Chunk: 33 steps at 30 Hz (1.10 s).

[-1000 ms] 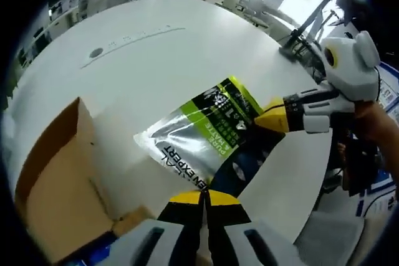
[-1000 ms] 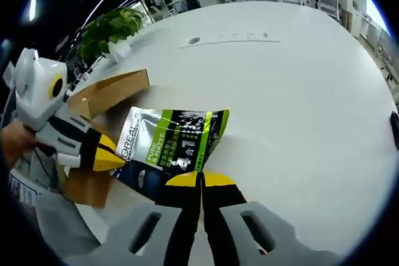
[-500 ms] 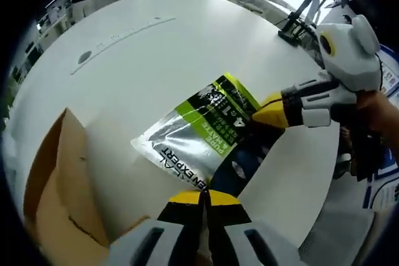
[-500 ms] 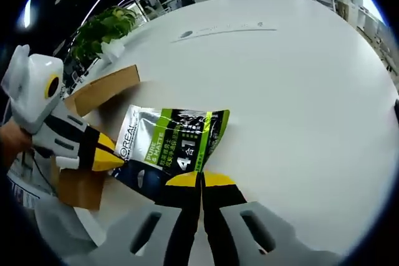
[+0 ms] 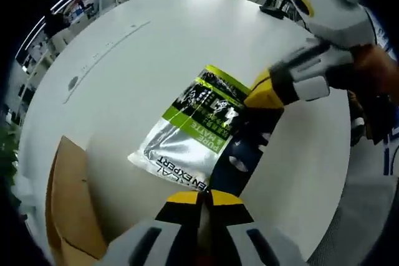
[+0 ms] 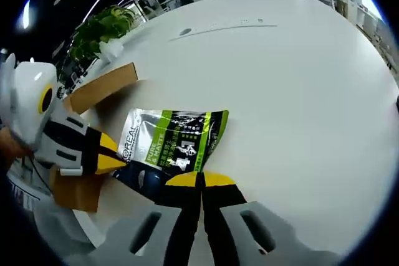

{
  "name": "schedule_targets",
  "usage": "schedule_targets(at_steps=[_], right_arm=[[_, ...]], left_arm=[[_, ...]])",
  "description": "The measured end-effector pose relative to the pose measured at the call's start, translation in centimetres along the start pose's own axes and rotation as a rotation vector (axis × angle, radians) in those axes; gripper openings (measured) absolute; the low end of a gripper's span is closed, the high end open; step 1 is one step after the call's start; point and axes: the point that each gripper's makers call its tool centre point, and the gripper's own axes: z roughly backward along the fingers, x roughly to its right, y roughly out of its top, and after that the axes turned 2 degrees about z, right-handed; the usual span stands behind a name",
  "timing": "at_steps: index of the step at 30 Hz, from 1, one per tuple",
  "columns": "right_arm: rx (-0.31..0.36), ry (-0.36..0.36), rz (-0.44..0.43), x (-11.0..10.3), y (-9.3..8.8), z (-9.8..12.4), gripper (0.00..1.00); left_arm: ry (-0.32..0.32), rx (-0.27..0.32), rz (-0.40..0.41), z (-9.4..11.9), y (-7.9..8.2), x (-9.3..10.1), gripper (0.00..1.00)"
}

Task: Operate the shoe box by opening the lid, removing the specified soft item, and placing it in the target area until the item is outside and the box remains undamaged.

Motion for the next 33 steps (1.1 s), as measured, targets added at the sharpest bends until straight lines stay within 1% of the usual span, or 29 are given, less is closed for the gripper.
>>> schedule_targets(at_steps=[3,7,8,12,13,15,21,25,28,31,33], right_arm=[[0.004,0.004,-0.013,0.1,0.0,0.0,0.0],[0.011,0.004,-0.019,0.2,0.0,0.0,0.0],[0.015,0.003,-0.015,0.3,0.1,0.0,0.0],[0.023,-0.009,-0.015,0.6,0.2,0.0,0.01],[0.026,-0.01,-0.016,0.6,0.2,0.0,0.01],[0.025,-0.011,-0.015,0.6,0.2,0.1,0.01],[0.022,-0.022,-0.008,0.5,0.1,0.2,0.01],[0.021,-0.027,-0.002,0.6,0.0,0.3,0.02],[0.018,-0.036,0.011,0.7,-0.1,0.4,0.02],[0.016,-0.045,0.027,0.8,-0.2,0.6,0.04],[0.031,-0.054,0.04,1.0,0.0,0.8,0.04]], left_arm=[[0.008,-0.001,-0.005,-0.1,0.0,0.0,0.05],[0.049,0.003,-0.062,0.1,0.0,-0.3,0.09],[0.05,0.0,-0.064,0.2,-0.1,-0.2,0.1],[0.072,-0.002,-0.099,0.8,-0.3,-0.3,0.12],[0.082,0.004,-0.117,1.0,-0.2,-0.4,0.13],[0.09,0.014,-0.126,1.5,-0.1,-0.5,0.16],[0.097,0.064,-0.116,2.7,0.7,-0.6,0.19],[0.081,0.081,-0.092,3.2,0.8,-0.4,0.2],[0.062,0.106,-0.067,3.7,1.0,-0.1,0.21],[0.047,0.134,-0.053,4.1,1.4,0.0,0.25],[0.041,0.143,-0.042,4.3,1.5,0.1,0.27]])
